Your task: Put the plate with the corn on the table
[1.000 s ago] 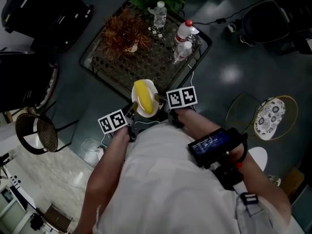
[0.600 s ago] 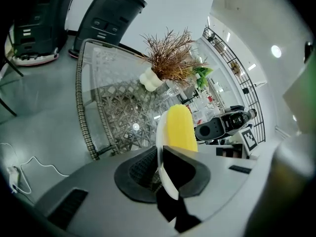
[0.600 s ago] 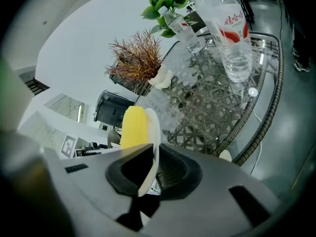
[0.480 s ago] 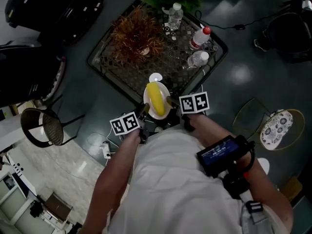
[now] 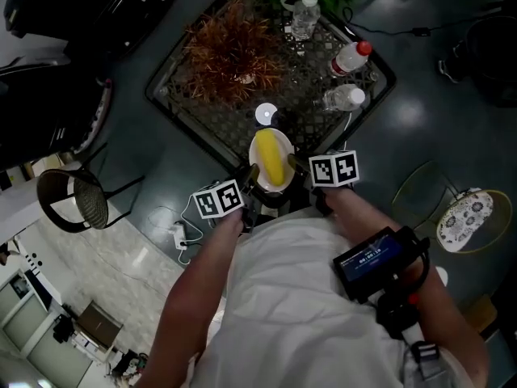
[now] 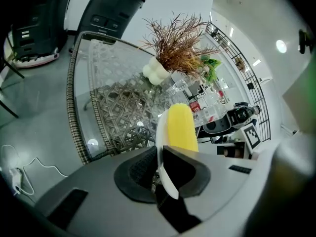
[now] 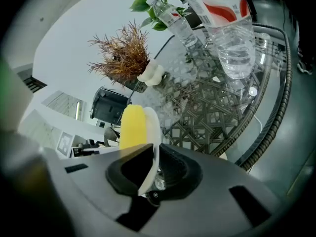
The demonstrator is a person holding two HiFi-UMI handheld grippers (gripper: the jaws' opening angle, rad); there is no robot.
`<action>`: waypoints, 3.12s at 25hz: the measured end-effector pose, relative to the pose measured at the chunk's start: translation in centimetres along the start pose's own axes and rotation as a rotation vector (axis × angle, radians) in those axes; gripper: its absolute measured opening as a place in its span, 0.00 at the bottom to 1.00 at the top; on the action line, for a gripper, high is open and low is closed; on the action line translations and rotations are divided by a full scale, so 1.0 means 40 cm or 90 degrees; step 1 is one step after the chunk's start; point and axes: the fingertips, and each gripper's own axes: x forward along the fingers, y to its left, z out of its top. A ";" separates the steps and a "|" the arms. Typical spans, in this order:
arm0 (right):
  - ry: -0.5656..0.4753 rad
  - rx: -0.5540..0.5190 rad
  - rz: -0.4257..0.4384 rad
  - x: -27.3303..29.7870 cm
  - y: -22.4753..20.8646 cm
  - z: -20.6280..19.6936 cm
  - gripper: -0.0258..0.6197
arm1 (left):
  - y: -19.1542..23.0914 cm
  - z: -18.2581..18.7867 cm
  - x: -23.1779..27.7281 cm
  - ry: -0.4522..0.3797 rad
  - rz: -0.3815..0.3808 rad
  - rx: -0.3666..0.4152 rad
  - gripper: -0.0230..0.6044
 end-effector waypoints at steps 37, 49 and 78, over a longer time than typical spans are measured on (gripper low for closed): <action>-0.028 -0.079 -0.066 0.180 -0.117 0.235 0.11 | 0.121 0.210 0.203 -0.006 0.110 0.032 0.09; -0.018 -0.172 -0.112 0.171 -0.104 0.267 0.11 | 0.095 0.247 0.196 -0.023 0.101 0.077 0.10; -0.150 -0.148 -0.114 0.001 -0.033 0.189 0.05 | 0.060 0.132 -0.044 -0.153 0.083 0.138 0.05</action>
